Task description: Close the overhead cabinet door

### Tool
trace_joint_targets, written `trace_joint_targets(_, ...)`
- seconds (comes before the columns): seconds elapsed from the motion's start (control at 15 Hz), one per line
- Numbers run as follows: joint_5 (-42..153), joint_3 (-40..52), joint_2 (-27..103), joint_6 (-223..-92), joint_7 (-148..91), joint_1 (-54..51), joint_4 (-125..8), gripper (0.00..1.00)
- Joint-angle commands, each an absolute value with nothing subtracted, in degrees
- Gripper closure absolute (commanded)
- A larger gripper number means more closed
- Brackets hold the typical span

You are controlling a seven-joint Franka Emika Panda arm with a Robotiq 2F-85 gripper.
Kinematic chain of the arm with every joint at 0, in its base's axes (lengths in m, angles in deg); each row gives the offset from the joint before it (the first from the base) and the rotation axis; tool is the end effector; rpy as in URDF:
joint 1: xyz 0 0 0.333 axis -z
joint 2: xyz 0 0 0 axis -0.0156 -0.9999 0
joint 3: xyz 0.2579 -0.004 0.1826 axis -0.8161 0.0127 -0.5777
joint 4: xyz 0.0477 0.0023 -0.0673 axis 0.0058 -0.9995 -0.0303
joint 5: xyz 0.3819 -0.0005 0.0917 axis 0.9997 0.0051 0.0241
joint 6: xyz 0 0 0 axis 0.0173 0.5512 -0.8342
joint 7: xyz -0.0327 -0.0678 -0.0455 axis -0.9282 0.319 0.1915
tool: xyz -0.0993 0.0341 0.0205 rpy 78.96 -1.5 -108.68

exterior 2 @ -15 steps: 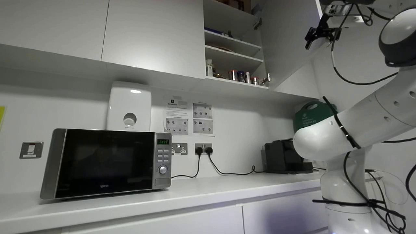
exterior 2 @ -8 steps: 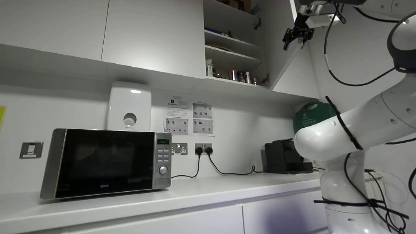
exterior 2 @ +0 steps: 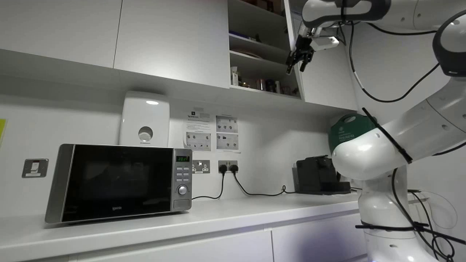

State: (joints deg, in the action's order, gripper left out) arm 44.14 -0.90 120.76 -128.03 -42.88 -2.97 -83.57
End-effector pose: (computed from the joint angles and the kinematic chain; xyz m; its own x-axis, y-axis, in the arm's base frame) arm 0.1301 0.0130 0.8504 0.5976 0.2954 0.7454 0.0026 -0.9304 0.3667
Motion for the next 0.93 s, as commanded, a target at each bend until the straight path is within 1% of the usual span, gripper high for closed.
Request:
trace_joint_targets(0.0,43.87,-0.21,115.76,-132.01,-44.38,-5.08,-85.19,0.00)
trace_joint_targets(0.2,43.77,1.08,113.50,-133.50,-44.57,-5.08,-86.36,0.00)
trace_joint_targets(0.4,43.00,1.69,114.93,-139.73,-44.10,-4.77,-89.05,0.00)
trace_joint_targets(0.6,43.50,1.93,117.11,-142.94,-44.37,-4.88,-89.71,0.00)
trace_joint_targets(0.87,43.97,1.49,120.78,-139.68,-43.67,-3.76,-87.50,0.00)
